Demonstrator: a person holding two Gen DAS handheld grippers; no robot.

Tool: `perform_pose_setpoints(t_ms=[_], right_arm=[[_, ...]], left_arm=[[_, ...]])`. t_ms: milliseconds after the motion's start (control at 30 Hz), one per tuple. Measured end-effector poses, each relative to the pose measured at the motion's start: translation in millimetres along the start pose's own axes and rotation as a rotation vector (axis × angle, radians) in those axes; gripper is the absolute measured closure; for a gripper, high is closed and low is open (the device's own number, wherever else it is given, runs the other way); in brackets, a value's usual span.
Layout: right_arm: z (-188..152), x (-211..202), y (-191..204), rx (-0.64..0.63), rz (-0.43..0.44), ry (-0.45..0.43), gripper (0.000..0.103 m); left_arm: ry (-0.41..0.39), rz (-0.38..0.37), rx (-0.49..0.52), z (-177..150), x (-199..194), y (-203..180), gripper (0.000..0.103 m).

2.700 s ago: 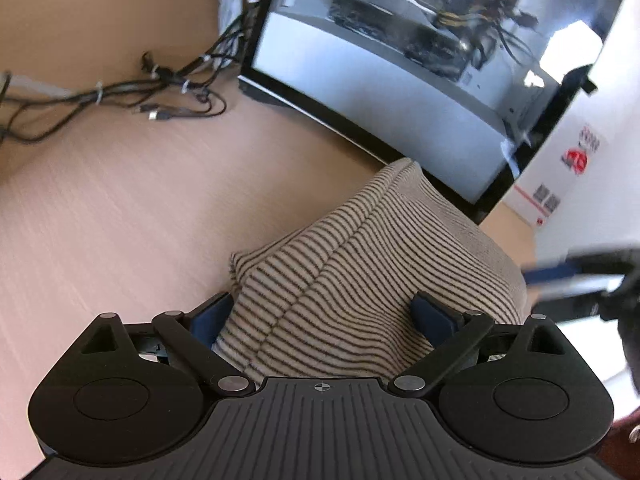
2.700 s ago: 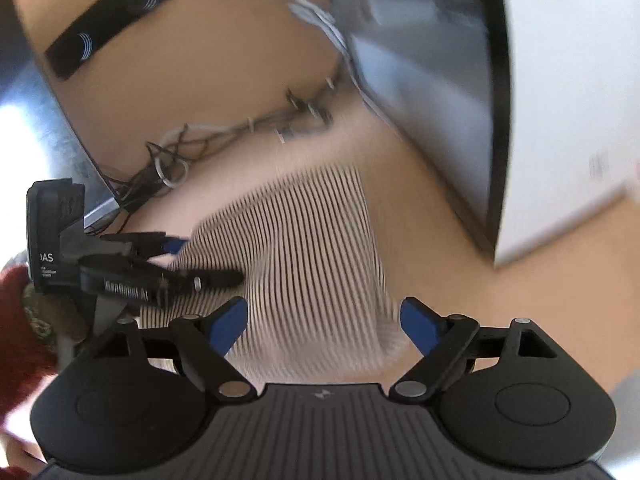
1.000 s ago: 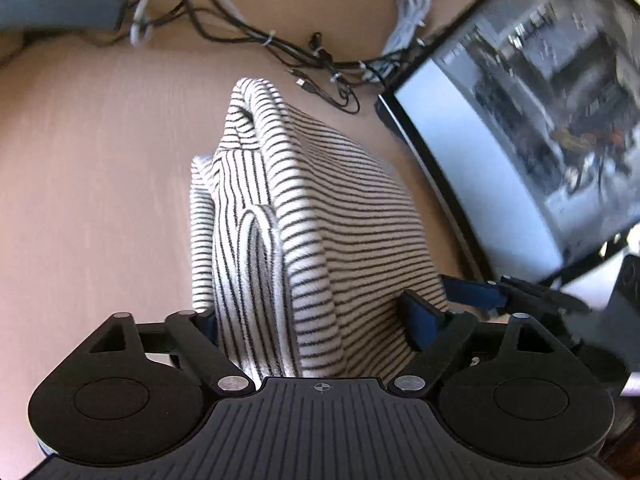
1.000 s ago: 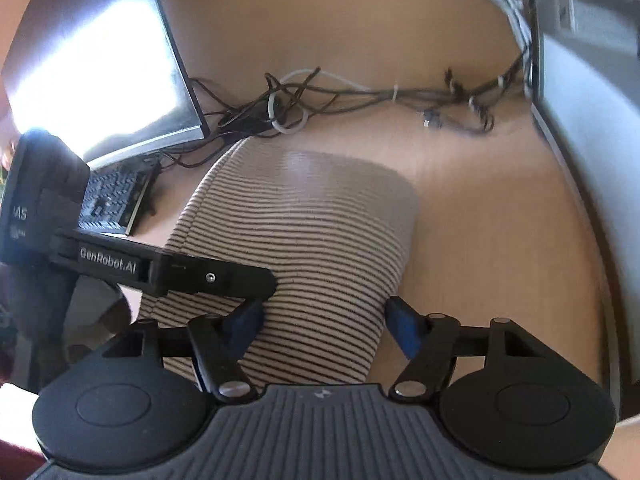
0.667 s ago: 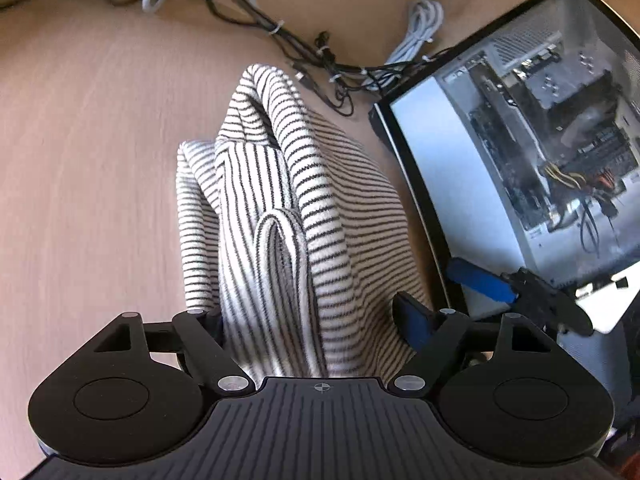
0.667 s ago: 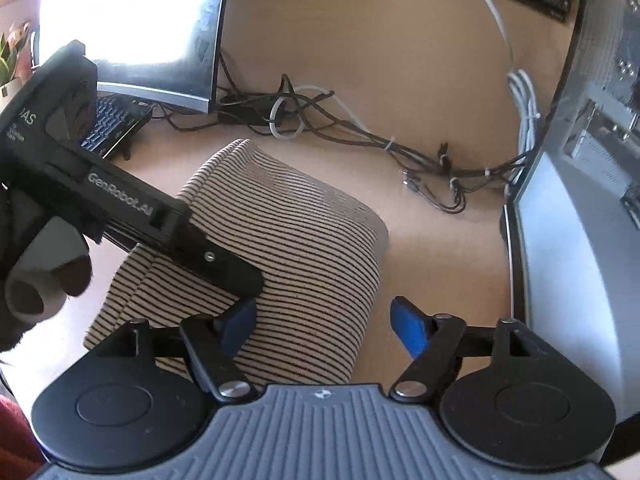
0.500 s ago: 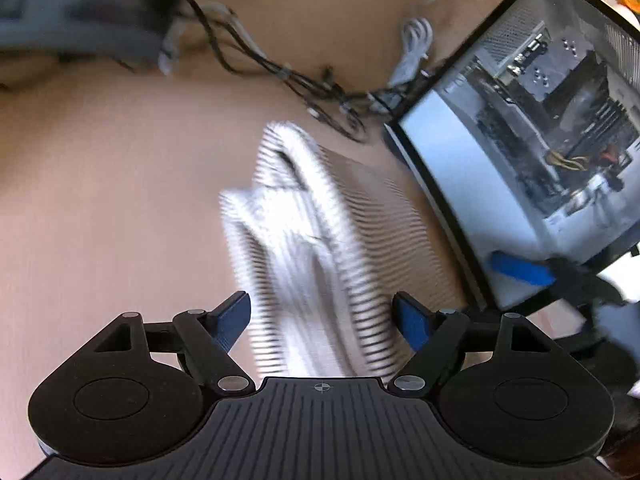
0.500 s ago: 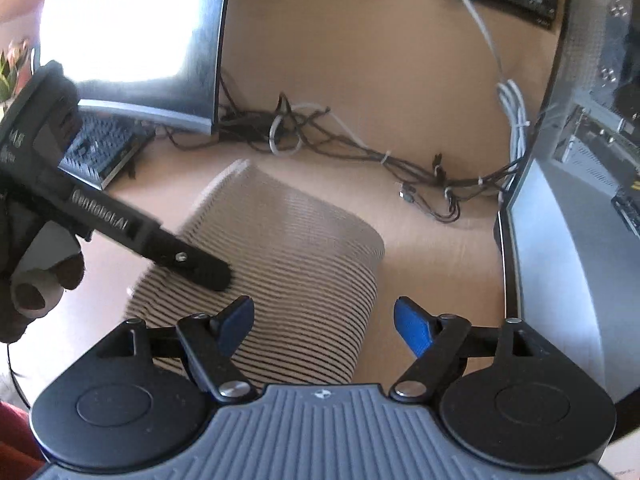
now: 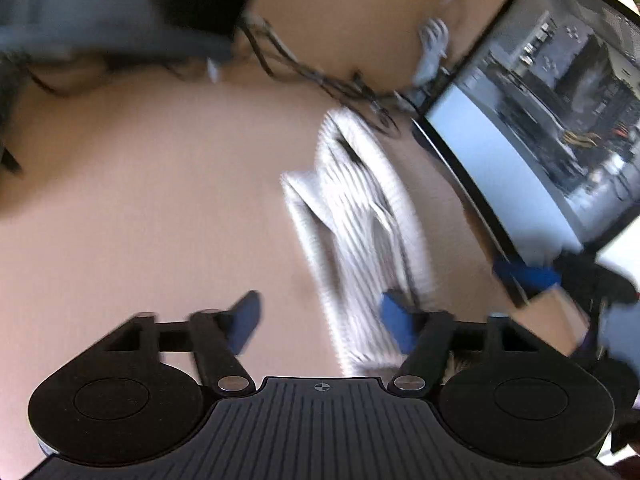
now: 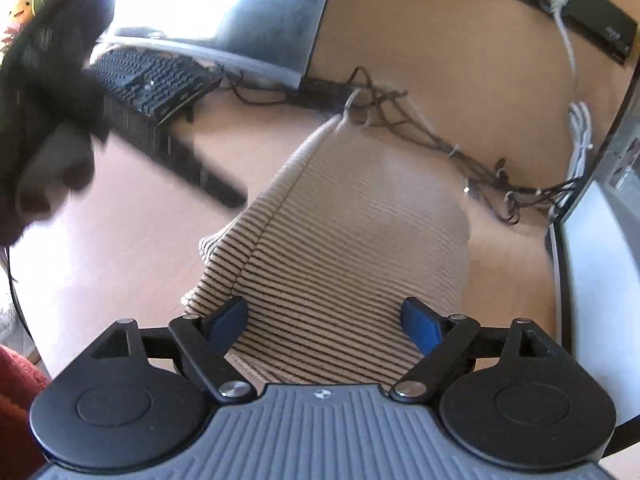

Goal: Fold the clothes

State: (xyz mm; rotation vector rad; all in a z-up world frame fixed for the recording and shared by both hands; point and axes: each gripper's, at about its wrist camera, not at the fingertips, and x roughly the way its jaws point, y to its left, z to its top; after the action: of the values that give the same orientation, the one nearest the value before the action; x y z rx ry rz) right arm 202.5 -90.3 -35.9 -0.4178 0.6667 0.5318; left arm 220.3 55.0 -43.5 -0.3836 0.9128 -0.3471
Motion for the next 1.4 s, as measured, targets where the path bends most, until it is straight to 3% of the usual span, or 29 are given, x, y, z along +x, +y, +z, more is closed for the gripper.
perform_pose_setpoints(t_ms=[33,100,167,233,300,367,533,600,700,767,933,1067,1133,1300,1400], right_arm=[[3.7,-5.0,-4.2,0.003,-0.014,-0.011,0.018],[12.6,-13.3,-18.2,0.037,-0.042,-0.032,0.018],[24.1,-17.5,-31.2,0.077,-0.064,-0.045,0.018],[33.2,-19.0,-36.9,0.08,-0.098,-0.05,0.018],[36.4,-21.9,-34.5,0.045,-0.116,-0.05,0.018],[33.7,-22.4,-26.1,-0.001,-0.105,-0.043,0.015],[4.2,-15.5,21.6,-0.136,-0.047,0.001,0.012],[-4.1,0.7,45.1,-0.232,-0.086,-0.002,0.012],[-14.9,33.1,59.9,-0.344,-0.167,0.041,0.012],[-12.1,36.8,48.7,-0.305,-0.168,0.058,0.019],[20.8,0.6,-12.8,0.014,-0.064,0.044,0.063],[38.8,-13.7,-43.4,0.135,-0.043,0.015,0.071],[47.1,-16.5,-49.5,0.171,-0.012,0.005,0.072],[35.9,0.7,-25.3,0.12,0.118,0.089,0.072],[19.5,18.2,-13.8,0.11,0.151,0.126,0.069]], left_arm=[[0.012,-0.036,-0.018,-4.3,4.3,-2.2,0.048],[0.022,-0.092,-0.031,-8.9,11.1,-10.1,0.049],[0.031,-0.185,-0.002,-14.3,17.5,-27.2,0.05],[0.05,-0.233,0.063,-19.7,22.3,-46.3,0.048],[0.047,-0.23,0.132,-23.5,18.0,-56.2,0.045],[0.03,-0.195,0.138,-26.1,6.3,-45.4,0.035],[-0.01,-0.073,-0.041,-19.3,-7.7,7.4,0.033],[-0.022,-0.046,-0.085,-16.1,-10.9,16.8,0.031],[-0.027,-0.034,-0.071,-18.4,-19.2,20.8,0.024],[-0.026,-0.043,-0.06,-20.0,-20.1,20.4,0.024],[0.0,-0.154,-0.048,-24.0,-7.9,6.7,0.037],[0.041,-0.263,0.056,-29.9,11.5,-21.9,0.046],[0.068,-0.277,0.106,-31.3,25.6,-34.3,0.046],[0.102,-0.282,0.167,-33.7,47.0,-48.9,0.045],[0.115,-0.238,0.25,-37.4,42.0,-53.0,0.044]])
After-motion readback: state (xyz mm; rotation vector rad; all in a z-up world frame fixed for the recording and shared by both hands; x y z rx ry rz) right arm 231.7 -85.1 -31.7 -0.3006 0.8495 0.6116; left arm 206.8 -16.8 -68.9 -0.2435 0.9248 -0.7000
